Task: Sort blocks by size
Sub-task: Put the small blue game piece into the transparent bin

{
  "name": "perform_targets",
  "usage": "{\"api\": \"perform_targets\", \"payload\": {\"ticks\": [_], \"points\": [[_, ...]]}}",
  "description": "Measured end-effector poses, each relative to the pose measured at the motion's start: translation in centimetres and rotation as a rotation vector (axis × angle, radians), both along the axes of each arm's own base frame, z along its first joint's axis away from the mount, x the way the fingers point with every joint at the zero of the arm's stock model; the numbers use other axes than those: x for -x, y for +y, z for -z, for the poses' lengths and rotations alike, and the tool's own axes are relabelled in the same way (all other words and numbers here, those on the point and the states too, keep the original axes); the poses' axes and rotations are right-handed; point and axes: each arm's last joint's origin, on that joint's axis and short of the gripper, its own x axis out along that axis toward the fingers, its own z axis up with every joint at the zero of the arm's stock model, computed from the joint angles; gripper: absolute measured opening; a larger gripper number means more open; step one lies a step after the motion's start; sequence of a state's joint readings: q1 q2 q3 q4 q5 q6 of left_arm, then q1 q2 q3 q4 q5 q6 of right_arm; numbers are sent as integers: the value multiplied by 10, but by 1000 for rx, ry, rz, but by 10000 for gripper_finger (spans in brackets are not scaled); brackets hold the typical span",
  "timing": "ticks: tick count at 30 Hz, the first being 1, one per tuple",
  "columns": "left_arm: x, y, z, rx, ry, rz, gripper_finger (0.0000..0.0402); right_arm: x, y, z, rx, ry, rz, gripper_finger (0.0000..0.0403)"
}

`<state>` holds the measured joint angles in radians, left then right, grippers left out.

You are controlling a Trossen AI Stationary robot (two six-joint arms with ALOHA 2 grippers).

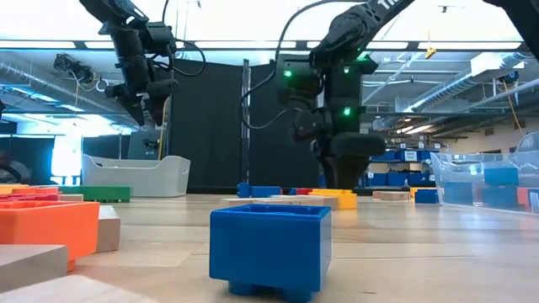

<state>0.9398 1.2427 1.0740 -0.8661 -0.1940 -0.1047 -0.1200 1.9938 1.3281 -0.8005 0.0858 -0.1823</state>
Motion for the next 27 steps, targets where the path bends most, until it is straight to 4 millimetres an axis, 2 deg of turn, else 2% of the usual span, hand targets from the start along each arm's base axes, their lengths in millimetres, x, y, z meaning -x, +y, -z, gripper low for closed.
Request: {"api": "perform_targets", "payload": {"ticks": [8, 13, 16, 18, 22, 27], "points": [[0, 0, 0, 0, 0, 0, 300, -2, -1, 0, -7, -26, 8, 224], [0, 0, 0, 0, 0, 0, 300, -1, -1, 0, -11, -16, 19, 154], [0, 0, 0, 1, 1, 0, 300, 4, -2, -1, -3, 24, 110, 148], [0, 0, 0, 0, 1, 0, 300, 11, -4, -6, -8, 78, 235, 148], [0, 0, 0, 1, 0, -1, 300, 25, -4, -27, -3, 131, 473, 148], [0, 0, 0, 3, -2, -3, 300, 47, 12, -74, 3, 62, 619, 148]]}}
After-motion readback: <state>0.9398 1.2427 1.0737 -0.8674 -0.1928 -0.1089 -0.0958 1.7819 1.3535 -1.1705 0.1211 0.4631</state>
